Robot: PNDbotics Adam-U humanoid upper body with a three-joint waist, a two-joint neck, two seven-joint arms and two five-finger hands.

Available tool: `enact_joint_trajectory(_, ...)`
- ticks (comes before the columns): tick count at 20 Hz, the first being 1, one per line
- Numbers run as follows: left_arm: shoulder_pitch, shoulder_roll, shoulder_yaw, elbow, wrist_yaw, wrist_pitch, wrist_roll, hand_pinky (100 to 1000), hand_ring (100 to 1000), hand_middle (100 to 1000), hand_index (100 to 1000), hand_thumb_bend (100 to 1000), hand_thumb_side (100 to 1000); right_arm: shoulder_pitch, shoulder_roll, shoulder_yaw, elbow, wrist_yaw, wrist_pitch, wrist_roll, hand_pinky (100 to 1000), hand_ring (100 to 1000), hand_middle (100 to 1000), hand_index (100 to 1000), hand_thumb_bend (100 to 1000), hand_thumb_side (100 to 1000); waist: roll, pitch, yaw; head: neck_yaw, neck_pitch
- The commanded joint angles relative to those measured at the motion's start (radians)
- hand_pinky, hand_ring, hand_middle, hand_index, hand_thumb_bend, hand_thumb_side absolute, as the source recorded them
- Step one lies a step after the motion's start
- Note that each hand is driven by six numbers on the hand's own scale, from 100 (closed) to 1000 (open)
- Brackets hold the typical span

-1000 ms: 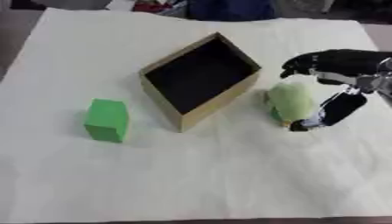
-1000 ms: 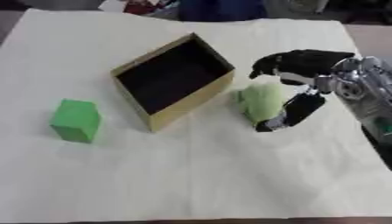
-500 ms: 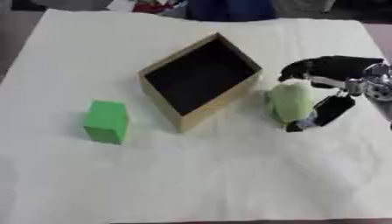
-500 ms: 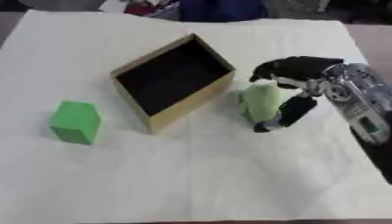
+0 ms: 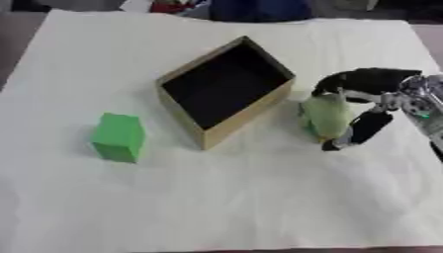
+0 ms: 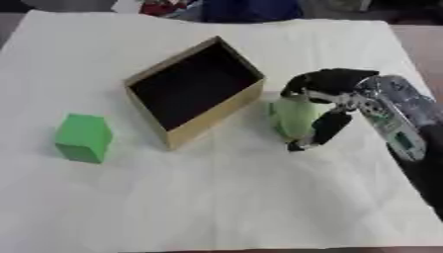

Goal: Pick up objects on the table and place them in the box.

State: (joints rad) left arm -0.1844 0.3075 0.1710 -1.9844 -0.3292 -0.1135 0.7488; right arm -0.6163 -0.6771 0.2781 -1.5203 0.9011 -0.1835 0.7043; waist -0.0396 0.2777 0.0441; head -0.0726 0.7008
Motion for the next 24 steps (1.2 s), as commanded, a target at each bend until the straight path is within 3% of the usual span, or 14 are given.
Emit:
enact_joint_trajectory(1, -0.008, 0.01, 0.004, -0.016, -0.004, 0.0, -0.005, 548, 591, 553, 786, 302, 1000, -0.017, -0.016, -0.007, -0.001, -0.003, -0.004, -0.004, 916, 959, 898, 955, 602, 508, 0.002, -0.014, 0.0, -0.002, -0.014)
enact_joint_trajectory(10, -0.009, 0.008, 0.005, -0.016, -0.004, -0.001, -0.004, 549, 590, 551, 784, 298, 1000, -0.018, -0.009, -0.002, 0.012, 0.022, 0.015, -0.059, 855, 929, 875, 910, 591, 443, 0.004, -0.013, 0.002, -0.006, -0.023)
enact_joint_trajectory(18, -0.012, 0.005, 0.004, -0.016, -0.003, -0.002, -0.007, 548, 588, 548, 781, 293, 1000, -0.022, 0.002, 0.026, 0.029, 0.123, 0.026, -0.242, 766, 871, 825, 791, 649, 389, 0.006, -0.01, 0.007, -0.013, -0.029)
enact_joint_trajectory(24, -0.014, 0.004, 0.003, -0.016, -0.002, -0.003, -0.011, 548, 585, 544, 778, 286, 1000, -0.023, 0.013, 0.045, 0.061, 0.15, 0.028, -0.323, 736, 845, 815, 758, 492, 319, 0.006, -0.009, 0.009, -0.015, -0.032)
